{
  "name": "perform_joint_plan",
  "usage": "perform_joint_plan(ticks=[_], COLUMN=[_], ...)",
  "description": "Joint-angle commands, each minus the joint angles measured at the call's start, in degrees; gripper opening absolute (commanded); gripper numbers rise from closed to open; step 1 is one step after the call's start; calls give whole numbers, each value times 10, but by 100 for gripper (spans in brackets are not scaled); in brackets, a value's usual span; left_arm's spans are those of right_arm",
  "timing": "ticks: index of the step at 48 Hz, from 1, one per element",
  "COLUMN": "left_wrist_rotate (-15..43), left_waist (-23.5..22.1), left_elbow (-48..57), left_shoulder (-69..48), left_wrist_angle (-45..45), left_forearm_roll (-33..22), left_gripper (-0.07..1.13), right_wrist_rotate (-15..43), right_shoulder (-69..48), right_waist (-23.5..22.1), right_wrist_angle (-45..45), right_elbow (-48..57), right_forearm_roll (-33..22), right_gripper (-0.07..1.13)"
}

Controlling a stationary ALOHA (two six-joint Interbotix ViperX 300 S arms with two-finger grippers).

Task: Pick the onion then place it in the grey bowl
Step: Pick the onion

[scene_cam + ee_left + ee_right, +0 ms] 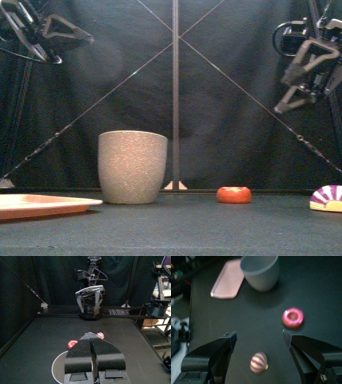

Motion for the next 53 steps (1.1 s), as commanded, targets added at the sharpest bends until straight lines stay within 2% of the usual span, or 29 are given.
perform_joint_plan(ticks=[1, 9, 17, 32, 44, 53], left_wrist_rotate=[0, 0, 0, 0, 0, 0], left_waist=[3, 4, 4, 5, 8, 10], left_elbow=[-11, -11, -11, -8, 1, 2], left_shoulder=[2, 2, 2, 2, 2, 2], left_wrist_angle=[-4, -6, -6, -5, -6, -6], left_forearm_roll=[1, 0, 0, -1, 0, -1], left_gripper=[2, 2, 2, 2, 2, 2], right_wrist_rotate=[2, 2, 3, 4, 4, 4], right_shoulder=[25, 67, 136, 276, 320, 328], right_waist=[8, 6, 11, 40, 54, 73], right_wrist_angle=[82, 163, 192, 189, 126, 105], right_elbow=[-19, -33, -54, -105, -113, -109], right_forearm_roll=[18, 43, 40, -23, -30, -11], right_gripper=[105, 105, 105, 104, 104, 104])
